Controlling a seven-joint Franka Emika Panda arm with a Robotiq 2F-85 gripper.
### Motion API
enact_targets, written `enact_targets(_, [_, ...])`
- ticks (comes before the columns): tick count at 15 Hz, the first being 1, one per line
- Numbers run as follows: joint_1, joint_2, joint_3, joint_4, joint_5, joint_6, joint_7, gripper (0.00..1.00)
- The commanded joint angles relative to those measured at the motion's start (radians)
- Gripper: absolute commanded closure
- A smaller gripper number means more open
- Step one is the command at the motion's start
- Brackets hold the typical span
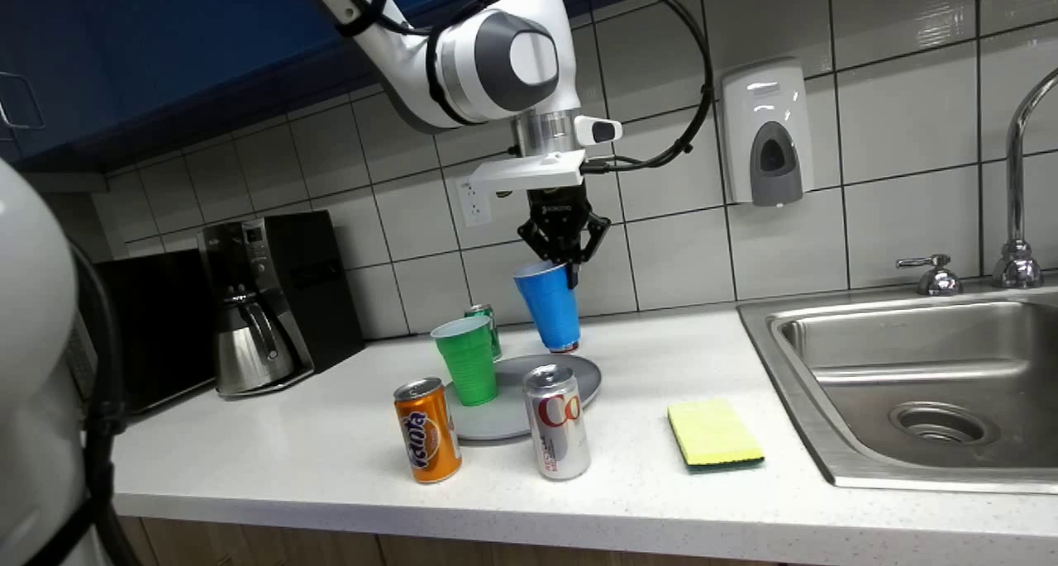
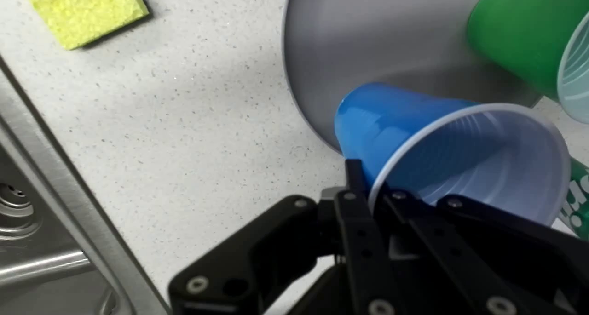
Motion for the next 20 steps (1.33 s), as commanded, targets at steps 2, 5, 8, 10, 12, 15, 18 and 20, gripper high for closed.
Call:
enact_targets(2, [-0.042,-0.067,-0.035,-0.054,0.035,0.006,-0.058,0.99])
enact_targets(5, [-0.064,-0.075,-0.068,-0.062,0.034,0.003,-0.082,0.99])
enact_targets(8, [-0.084,-0.076,-0.098,-0.065,0.034,0.0,-0.106,0.99])
enact_targets(10, [-0.097,-0.07,-0.116,-0.059,0.041,-0.004,-0.126,0.99])
enact_targets(12, [-0.106,-0.06,-0.131,-0.049,0.052,-0.008,-0.142,0.99])
enact_targets(15, [-0.114,-0.034,-0.146,-0.023,0.08,-0.013,-0.169,0.99])
enact_targets(18, [-0.118,-0.001,-0.154,0.008,0.114,-0.02,-0.194,0.99])
enact_targets(20, [-0.12,0.026,-0.153,0.032,0.138,-0.028,-0.209,0.99])
